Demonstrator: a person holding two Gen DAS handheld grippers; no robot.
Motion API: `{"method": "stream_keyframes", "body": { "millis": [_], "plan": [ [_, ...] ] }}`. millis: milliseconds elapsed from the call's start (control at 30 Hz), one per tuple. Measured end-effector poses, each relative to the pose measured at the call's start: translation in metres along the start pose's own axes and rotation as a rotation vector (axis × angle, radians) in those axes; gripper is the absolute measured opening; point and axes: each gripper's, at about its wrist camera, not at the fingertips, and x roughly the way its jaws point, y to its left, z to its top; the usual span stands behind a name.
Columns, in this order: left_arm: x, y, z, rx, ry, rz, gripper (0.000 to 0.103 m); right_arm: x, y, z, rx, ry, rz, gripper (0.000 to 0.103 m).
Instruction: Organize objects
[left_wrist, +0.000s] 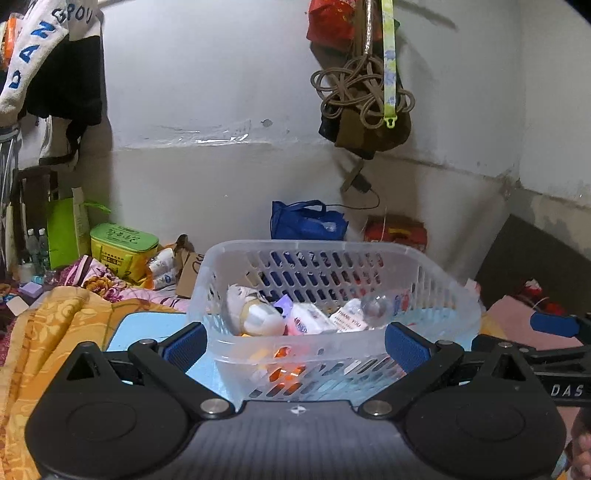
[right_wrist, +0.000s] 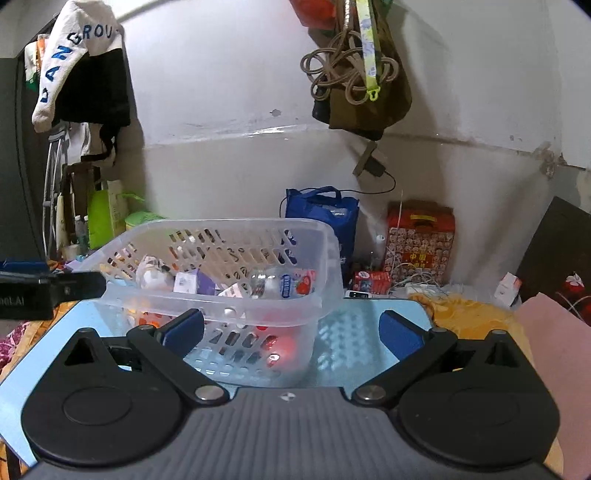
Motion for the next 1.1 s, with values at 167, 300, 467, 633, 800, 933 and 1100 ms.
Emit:
{"method": "stream_keyframes", "body": {
  "millis": [167,300,467,633,800,933,1100],
  "plan": [
    [0.005,-0.006,-0.007,0.051,0.024,0.044,0.103,0.001,-0.006,-0.005,0.019,0.010,-0.011,0.103],
    [0.005,-0.008,-0.008,0.056,0.031,0.043,0.103,0.003,-0.008,-0.006,0.031,0.018,0.000,0.103],
    [0.003,-0.007,-0.009,0.046,0.033,0.034,0.103,0.004,-0.004,-0.008,0.015,0.020,-0.008,0.103],
    [0.008,-0.005,-0.011,0.033,0.050,0.034,0.103,0.005,-0.003,-0.008,0.020,0.019,-0.001,0.103],
    [0.009,-0.003,-0.012,0.020,0.046,0.035,0.103,0.004,-0.003,-0.009,0.022,0.016,-0.001,0.103],
    [0.010,-0.003,-0.013,0.023,0.046,0.041,0.103,0.005,-0.005,-0.008,0.033,0.013,-0.010,0.103],
    [0.010,-0.005,-0.013,0.036,0.041,0.051,0.103,0.004,-0.007,-0.007,0.052,0.009,0.004,0.103]
  ]
}}
